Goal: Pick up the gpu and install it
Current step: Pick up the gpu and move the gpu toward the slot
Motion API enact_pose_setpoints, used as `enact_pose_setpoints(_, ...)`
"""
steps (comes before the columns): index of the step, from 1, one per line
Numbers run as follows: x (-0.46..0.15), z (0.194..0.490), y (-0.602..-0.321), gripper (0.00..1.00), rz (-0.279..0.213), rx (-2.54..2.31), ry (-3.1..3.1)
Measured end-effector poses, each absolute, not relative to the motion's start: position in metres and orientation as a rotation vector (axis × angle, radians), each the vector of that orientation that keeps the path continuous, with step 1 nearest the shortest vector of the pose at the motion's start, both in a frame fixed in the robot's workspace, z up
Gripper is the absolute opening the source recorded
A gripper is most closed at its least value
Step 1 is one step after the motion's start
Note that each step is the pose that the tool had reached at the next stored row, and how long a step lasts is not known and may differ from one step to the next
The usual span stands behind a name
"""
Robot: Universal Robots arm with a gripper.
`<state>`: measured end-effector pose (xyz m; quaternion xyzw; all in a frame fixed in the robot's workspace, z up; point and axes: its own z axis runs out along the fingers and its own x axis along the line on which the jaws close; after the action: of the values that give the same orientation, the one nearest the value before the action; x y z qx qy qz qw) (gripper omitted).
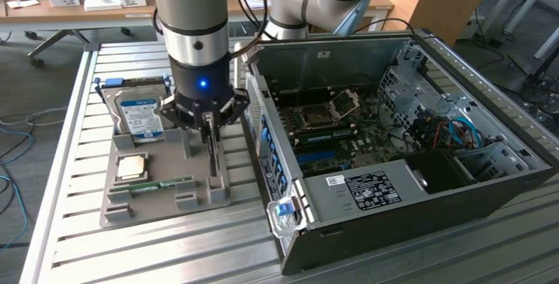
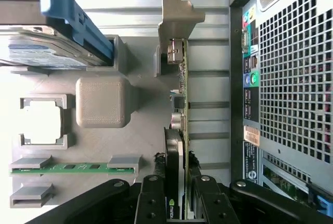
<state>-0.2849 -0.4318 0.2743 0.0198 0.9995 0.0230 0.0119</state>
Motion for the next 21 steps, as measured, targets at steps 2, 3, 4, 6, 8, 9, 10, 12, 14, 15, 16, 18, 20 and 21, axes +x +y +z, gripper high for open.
enact_pose_setpoints(2, -0.285, 0.281, -0.432, 0.27, 0.072, 0.062, 3.116)
enact_pose_setpoints(3, -0.285, 0.285, -0.432, 0.27, 0.072, 0.061, 3.116)
enact_pose_setpoints(4, -0.285, 0.289, -0.432, 0.27, 0.072, 0.061, 3.116)
enact_pose_setpoints(6, -0.285, 0.297, -0.432, 0.27, 0.072, 0.061, 3.116)
enact_pose_setpoints(8, -0.285, 0.305, -0.432, 0.27, 0.072, 0.061, 3.116)
enact_pose_setpoints(9, -0.285, 0.308, -0.432, 0.27, 0.072, 0.061, 3.116)
enact_pose_setpoints(10, -0.285, 0.312, -0.432, 0.27, 0.072, 0.061, 3.116)
enact_pose_setpoints(12, -0.285, 0.32, -0.432, 0.27, 0.072, 0.061, 3.116)
enact_pose_setpoints(14, -0.285, 0.327, -0.432, 0.27, 0.072, 0.061, 3.116)
enact_pose_setpoints(15, -0.285, 0.331, -0.432, 0.27, 0.072, 0.061, 3.116)
enact_pose_setpoints(16, -0.285, 0.334, -0.432, 0.27, 0.072, 0.061, 3.116)
enact_pose_setpoints(18, -0.285, 0.34, -0.432, 0.27, 0.072, 0.061, 3.116)
enact_pose_setpoints(20, -0.285, 0.347, -0.432, 0.27, 0.072, 0.061, 3.116)
enact_pose_setpoints(21, -0.285, 0.35, -0.432, 0.27, 0.072, 0.061, 3.116)
